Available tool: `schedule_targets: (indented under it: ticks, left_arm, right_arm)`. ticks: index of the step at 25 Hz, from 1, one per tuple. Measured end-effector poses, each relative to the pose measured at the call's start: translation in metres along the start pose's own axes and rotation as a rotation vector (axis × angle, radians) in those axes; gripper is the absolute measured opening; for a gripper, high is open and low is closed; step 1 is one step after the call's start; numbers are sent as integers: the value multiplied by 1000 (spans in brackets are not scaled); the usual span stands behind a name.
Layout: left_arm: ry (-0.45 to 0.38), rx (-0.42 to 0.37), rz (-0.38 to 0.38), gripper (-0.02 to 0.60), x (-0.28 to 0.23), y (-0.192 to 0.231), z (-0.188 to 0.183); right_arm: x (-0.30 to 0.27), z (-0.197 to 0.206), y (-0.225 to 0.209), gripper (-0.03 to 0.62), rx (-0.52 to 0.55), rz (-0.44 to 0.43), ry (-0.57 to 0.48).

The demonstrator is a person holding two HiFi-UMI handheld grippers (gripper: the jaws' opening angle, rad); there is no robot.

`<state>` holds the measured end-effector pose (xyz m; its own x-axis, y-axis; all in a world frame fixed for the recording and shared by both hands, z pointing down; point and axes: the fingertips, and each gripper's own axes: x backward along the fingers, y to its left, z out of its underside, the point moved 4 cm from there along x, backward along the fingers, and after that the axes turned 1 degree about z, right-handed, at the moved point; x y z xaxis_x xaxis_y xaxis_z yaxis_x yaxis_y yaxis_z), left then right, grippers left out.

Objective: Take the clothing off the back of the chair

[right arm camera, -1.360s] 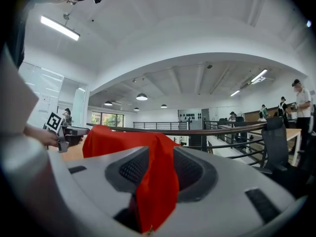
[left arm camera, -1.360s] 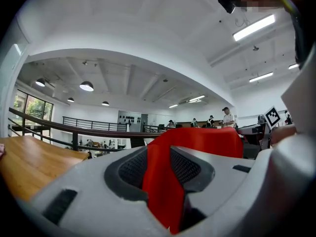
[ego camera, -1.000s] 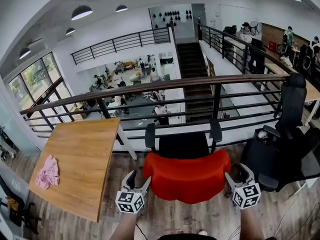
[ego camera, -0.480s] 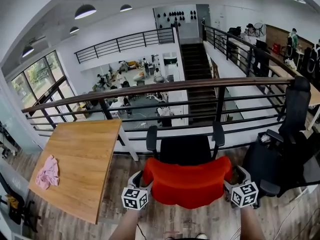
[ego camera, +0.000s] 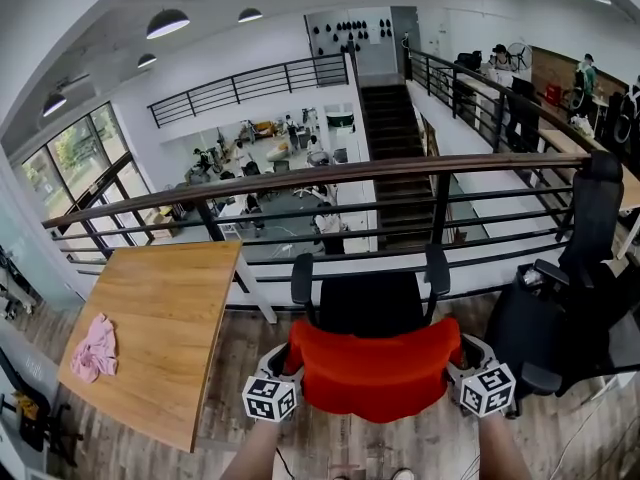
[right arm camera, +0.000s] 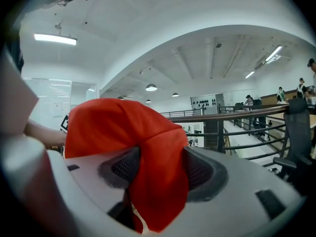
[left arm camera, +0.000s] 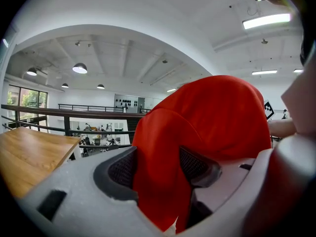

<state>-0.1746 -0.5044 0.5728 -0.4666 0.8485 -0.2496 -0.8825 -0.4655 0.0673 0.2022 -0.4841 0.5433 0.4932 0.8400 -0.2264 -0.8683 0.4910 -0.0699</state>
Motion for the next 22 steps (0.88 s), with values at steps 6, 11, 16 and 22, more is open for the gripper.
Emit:
schedule_targets:
  ticks: [6, 11, 16, 22]
  left_arm:
    - [-13, -9, -2, 188, 2, -5, -2]
    - [-39, -8, -15, 38, 10, -4, -6]
    - [-42, -9, -17, 29, 15, -2, -10]
    - [-66, -20, -37, 28, 26, 3, -21]
  right_arm:
    - [1, -4, 2, 171, 18, -3, -25]
    - [7, -6, 5, 101, 18, 17, -32]
    - [13, -13, 2, 45, 22, 35, -44]
    - [21, -22, 0, 25, 31, 55, -60]
